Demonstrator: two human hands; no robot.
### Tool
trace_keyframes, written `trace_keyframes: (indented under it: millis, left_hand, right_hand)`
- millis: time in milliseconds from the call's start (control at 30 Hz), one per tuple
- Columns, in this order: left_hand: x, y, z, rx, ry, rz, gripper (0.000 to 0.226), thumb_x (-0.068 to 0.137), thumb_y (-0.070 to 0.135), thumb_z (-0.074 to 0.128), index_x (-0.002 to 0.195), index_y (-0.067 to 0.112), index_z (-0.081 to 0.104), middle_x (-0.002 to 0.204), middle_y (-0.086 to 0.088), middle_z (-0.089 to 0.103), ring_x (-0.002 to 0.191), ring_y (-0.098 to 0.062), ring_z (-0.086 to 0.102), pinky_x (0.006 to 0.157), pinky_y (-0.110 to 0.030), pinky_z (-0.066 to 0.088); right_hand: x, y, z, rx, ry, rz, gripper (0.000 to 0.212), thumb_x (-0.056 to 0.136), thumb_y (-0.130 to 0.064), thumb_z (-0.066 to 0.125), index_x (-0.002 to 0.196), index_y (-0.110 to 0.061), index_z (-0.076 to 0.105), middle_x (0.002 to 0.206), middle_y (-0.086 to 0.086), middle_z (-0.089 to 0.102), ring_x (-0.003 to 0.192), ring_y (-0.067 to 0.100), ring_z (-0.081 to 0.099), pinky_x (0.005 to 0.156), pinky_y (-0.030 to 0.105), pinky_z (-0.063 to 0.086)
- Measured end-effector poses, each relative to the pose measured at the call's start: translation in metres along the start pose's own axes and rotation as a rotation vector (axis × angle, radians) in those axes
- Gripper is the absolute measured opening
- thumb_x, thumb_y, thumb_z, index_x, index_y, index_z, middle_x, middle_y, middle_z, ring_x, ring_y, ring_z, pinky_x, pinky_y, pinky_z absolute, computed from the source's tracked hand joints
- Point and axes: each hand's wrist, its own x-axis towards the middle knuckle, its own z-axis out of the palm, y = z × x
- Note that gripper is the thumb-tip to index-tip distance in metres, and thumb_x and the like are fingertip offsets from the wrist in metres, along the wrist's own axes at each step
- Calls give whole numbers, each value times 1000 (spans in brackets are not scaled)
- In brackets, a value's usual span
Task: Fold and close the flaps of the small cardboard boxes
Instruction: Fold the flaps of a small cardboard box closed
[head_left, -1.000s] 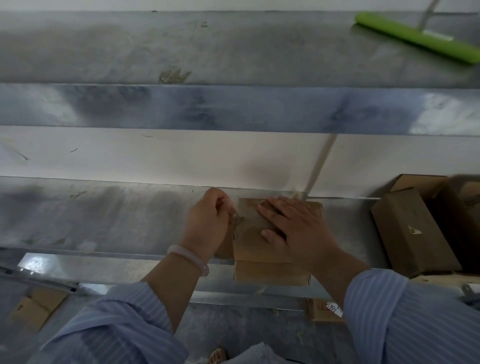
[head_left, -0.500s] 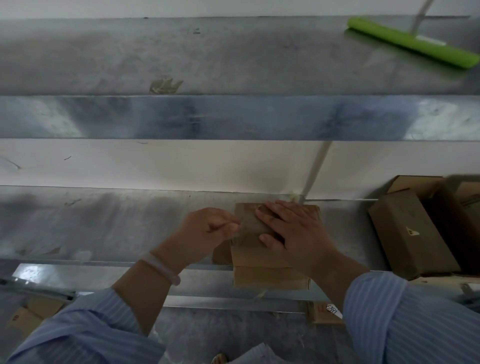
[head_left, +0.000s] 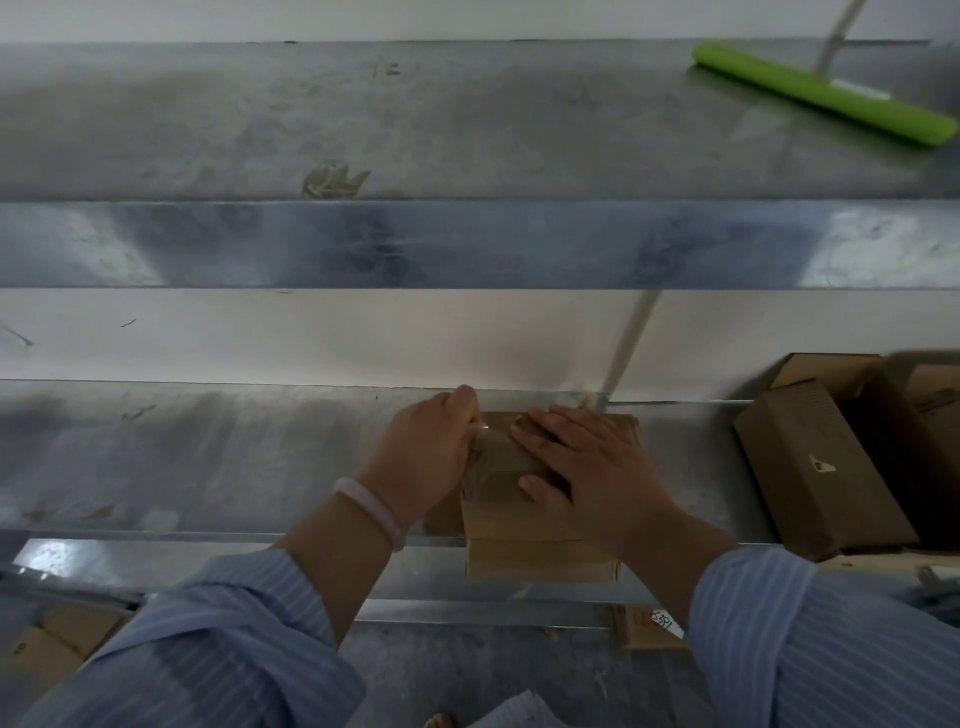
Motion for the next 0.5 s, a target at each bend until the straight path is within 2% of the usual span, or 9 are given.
trace_keyframes:
  millis: [133,233,333,400,467,500]
  left_hand:
    - [6,1,4,-70,55,-58,9,92,12,50,84,14,48,68,3,54,55,-13,49,48,-22,32]
    - [8,-8,4,-200,32,-98,2,91,18,57,90,19,56,74,8,62,64,-7,57,56,-20,44]
    - [5,-29,-4,-408,-88,-156,26,86,20,67,111,27,63,90,13,66,79,-4,65,73,-19,53]
    - [2,-37,-8,-380,-175,-119,42,80,19,74,120,30,62,99,15,60,83,-4,64,76,-16,52]
    - [0,-38,-6,-283,-209,-47,36,77,19,77,111,26,69,99,14,59,86,-2,60,76,-14,51]
    - [0,-38,-4,-235,-174,-4,28,76,19,78,103,24,73,98,12,61,87,-2,58,77,-15,50]
  right_hand:
    - [1,2,0,53,8,14,56,91,-61,34,137,-35,51,143,-6,50,134,19,45,113,44,31]
    - [2,2,-1,57,-8,15,58,90,-63,31,138,-37,49,146,-8,47,136,18,42,115,40,25]
    - [2,1,-3,69,-32,23,62,88,-66,25,140,-41,44,150,-12,39,140,14,33,116,34,12]
    - [3,1,-6,83,-46,34,66,85,-69,19,142,-43,39,153,-15,33,143,11,26,116,31,5]
    - [3,0,-7,98,-51,41,69,83,-71,17,143,-45,36,154,-18,29,144,8,21,117,29,3]
    - [3,0,-7,102,-53,43,69,82,-71,16,144,-45,36,154,-19,28,144,7,20,116,28,1]
